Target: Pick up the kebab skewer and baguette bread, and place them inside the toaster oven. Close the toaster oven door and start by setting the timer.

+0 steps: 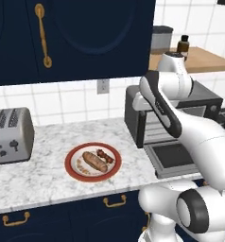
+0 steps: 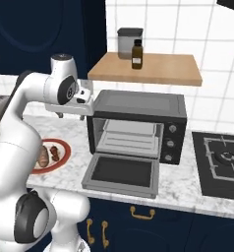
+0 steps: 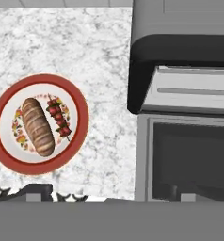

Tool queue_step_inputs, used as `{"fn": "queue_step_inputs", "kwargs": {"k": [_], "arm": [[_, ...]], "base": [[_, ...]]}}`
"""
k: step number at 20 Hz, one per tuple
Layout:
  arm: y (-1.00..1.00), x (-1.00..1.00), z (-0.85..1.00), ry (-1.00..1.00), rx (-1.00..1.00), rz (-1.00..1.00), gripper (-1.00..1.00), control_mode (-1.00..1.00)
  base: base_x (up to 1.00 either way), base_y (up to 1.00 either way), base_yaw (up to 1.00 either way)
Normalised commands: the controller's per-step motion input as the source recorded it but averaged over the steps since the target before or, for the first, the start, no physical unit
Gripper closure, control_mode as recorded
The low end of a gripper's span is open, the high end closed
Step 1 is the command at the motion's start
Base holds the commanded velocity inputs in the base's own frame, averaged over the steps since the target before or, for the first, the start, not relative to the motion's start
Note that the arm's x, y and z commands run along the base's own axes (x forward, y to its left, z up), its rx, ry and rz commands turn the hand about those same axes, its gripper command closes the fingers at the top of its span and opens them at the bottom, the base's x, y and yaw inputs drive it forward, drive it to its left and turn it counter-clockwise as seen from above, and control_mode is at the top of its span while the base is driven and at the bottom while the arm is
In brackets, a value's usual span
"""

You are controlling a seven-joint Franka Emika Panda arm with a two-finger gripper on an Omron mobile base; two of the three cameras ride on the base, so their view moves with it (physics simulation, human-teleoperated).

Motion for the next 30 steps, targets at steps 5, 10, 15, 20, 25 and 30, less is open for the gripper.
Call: {"fn": "queue_step_inputs", "kwargs": {"k": [5, 10, 15, 20, 25, 30], "arm": [[0.0, 0.0, 0.0, 0.0, 0.0, 0.0, -1.0, 1.0], [0.0, 0.0, 0.0, 0.0, 0.0, 0.0, -1.0, 1.0], [0.0, 0.0, 0.0, 0.0, 0.0, 0.0, -1.0, 1.0], [0.0, 0.0, 0.0, 0.0, 0.0, 0.0, -1.0, 1.0], [-0.55, -0.29, -0.15, -0.04, 0.01, 0.0, -1.0, -1.0], [-1.0, -0.33, -0.22, -0.05, 0.05, 0.0, -1.0, -1.0]], "base": [[0.51, 0.08, -0.01], [0.25, 0.44, 0.0], [0.03, 0.26, 0.0], [0.0, 0.0, 0.0], [0.0, 0.0, 0.0], [0.0, 0.0, 0.0]]}}
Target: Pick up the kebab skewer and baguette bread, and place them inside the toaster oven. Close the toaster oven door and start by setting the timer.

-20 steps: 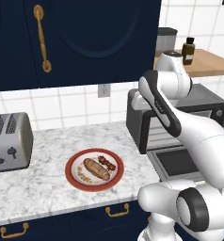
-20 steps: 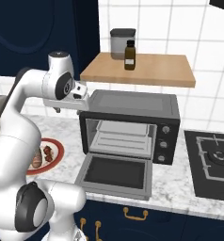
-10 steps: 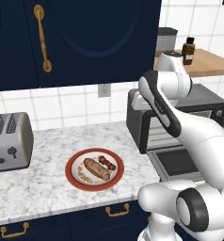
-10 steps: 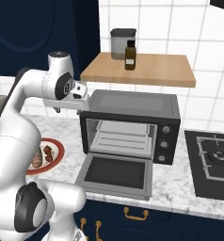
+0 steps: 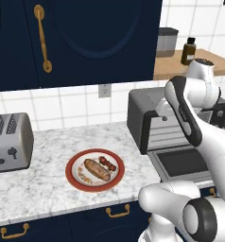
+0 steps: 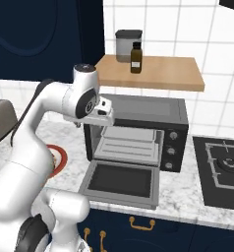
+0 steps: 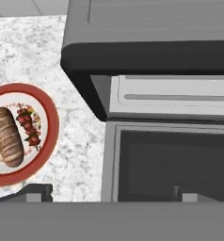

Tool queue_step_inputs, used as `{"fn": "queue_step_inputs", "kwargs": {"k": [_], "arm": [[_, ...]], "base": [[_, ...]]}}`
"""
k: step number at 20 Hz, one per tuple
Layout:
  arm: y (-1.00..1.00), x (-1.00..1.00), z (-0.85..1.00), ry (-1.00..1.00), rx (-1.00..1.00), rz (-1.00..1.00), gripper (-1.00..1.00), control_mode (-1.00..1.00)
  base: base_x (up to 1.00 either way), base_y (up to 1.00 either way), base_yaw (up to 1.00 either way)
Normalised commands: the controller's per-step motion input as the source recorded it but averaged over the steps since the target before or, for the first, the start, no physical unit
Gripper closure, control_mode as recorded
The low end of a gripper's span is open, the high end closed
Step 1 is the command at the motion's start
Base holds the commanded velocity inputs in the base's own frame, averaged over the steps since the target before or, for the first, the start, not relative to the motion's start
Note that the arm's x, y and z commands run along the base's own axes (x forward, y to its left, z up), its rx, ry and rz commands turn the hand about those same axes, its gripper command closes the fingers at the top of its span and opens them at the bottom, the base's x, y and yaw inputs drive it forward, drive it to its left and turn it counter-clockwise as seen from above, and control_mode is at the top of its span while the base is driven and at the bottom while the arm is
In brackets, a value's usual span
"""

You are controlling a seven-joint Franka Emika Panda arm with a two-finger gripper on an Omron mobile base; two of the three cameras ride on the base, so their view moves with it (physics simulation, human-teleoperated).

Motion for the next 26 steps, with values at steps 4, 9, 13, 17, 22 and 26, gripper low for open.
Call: {"fn": "queue_step_inputs", "kwargs": {"k": [4, 9, 13, 17, 22, 26], "arm": [[-0.86, 0.04, -0.22, -0.07, 0.0, 0.0, -1.0, -1.0], [-0.8, 0.02, -0.39, -0.12, 0.01, 0.07, -1.0, -1.0], [-0.64, 0.13, -0.39, -0.18, 0.01, 0.03, -1.0, -1.0], [-0.52, -0.01, -0.71, -0.4, 0.02, 0.0, -1.0, -1.0], [-0.28, 0.22, -0.27, -0.29, 0.01, 0.0, -1.0, -1.0], [-0.04, 0.58, -0.18, -0.05, 0.0, -0.01, -1.0, -1.0]], "base": [[0.0, 0.0, 0.0], [0.0, 0.0, 0.0], [0.0, 0.0, 0.0], [0.0, 0.0, 0.0], [0.0, 0.0, 0.0], [0.0, 0.0, 0.0]]}}
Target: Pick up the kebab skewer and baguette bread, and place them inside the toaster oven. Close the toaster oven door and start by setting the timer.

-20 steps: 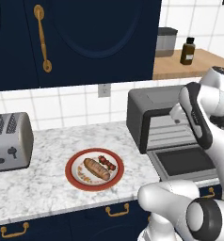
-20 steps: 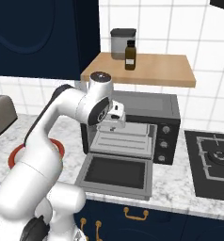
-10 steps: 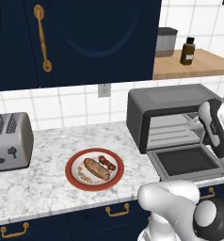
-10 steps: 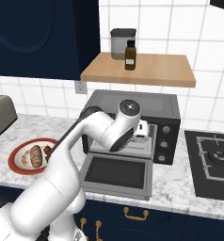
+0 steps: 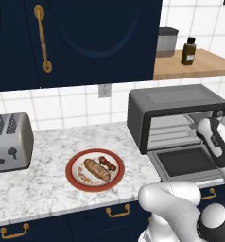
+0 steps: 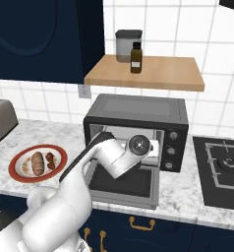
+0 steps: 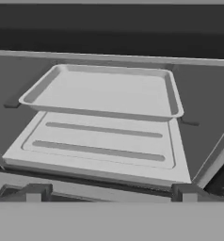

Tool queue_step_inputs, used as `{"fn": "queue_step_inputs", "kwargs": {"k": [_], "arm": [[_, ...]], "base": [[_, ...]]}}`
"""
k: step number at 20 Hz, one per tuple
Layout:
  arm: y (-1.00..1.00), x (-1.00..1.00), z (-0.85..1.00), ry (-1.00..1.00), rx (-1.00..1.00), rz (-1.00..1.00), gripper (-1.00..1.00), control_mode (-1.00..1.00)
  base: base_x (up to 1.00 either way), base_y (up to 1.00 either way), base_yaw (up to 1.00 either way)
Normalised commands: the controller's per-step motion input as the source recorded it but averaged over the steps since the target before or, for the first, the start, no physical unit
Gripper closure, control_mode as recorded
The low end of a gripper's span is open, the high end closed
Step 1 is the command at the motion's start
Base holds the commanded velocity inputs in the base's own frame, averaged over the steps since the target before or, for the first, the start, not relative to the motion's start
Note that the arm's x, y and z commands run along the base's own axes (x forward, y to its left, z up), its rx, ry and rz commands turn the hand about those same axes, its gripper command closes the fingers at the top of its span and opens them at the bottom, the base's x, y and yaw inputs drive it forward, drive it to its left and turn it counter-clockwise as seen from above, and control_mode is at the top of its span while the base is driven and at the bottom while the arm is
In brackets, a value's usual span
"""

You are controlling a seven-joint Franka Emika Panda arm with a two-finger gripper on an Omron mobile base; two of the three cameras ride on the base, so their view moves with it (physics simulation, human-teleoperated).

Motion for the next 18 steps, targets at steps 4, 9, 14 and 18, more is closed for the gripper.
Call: {"fn": "queue_step_inputs", "kwargs": {"k": [4, 9, 14, 18], "arm": [[-0.24, 0.44, -0.31, -0.04, 0.04, 0.0, -1.0, -1.0], [-0.09, 0.08, -0.54, -0.11, 0.0, 0.0, -1.0, -1.0], [-0.01, 0.27, -0.07, -0.19, 0.05, -0.02, -1.0, -1.0], [0.0, 0.12, 0.32, -0.22, 0.12, -0.03, -1.0, -1.0]], "base": [[0.0, 0.0, 0.0], [0.0, 0.0, 0.0], [0.0, 0.0, 0.0], [0.0, 0.0, 0.0]]}}
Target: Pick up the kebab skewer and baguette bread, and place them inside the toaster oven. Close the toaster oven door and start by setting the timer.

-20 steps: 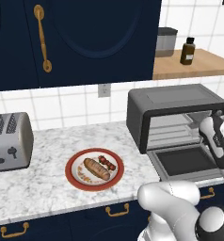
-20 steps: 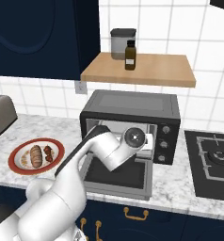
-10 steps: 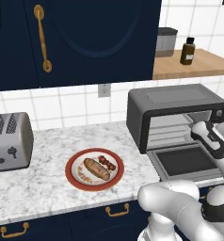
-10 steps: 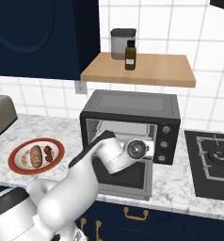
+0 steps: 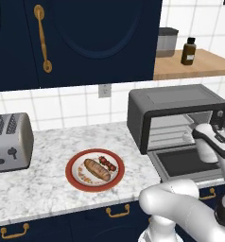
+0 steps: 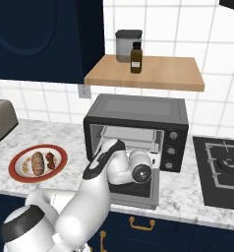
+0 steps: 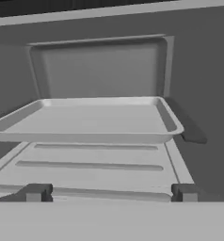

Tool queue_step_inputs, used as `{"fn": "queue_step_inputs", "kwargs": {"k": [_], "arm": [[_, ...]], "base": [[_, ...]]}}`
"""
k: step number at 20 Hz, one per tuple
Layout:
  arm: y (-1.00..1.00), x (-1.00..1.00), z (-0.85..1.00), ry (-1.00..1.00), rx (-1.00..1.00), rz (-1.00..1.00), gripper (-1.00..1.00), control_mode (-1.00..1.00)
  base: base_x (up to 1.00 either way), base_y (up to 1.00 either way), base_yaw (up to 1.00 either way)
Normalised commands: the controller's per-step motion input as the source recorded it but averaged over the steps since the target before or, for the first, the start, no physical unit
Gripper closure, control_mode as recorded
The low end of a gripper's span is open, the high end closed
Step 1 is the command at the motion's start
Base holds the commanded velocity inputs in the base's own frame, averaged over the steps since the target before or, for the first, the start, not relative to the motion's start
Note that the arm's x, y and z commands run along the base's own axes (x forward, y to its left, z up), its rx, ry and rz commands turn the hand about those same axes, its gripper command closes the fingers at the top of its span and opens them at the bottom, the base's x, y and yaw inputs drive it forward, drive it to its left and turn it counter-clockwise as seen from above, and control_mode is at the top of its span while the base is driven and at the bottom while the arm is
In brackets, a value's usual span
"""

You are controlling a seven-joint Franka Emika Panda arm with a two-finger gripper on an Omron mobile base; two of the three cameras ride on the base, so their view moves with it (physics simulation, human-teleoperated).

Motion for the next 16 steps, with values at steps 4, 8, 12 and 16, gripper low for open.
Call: {"fn": "queue_step_inputs", "kwargs": {"k": [4, 8, 12, 16], "arm": [[0.0, 0.08, 0.48, -0.07, 0.07, -0.03, -1.0, -1.0], [0.0, 0.15, 0.16, 0.0, 0.01, -0.03, -1.0, -1.0], [0.0, 0.26, -0.03, -0.07, 0.0, 0.0, -1.0, -1.0], [0.0, 0.23, -0.03, -0.05, 0.0, 0.0, -1.0, -1.0]], "base": [[0.0, 0.0, 0.0], [0.0, 0.0, 0.0], [0.0, 0.0, 0.0], [0.0, 0.0, 0.0]]}}
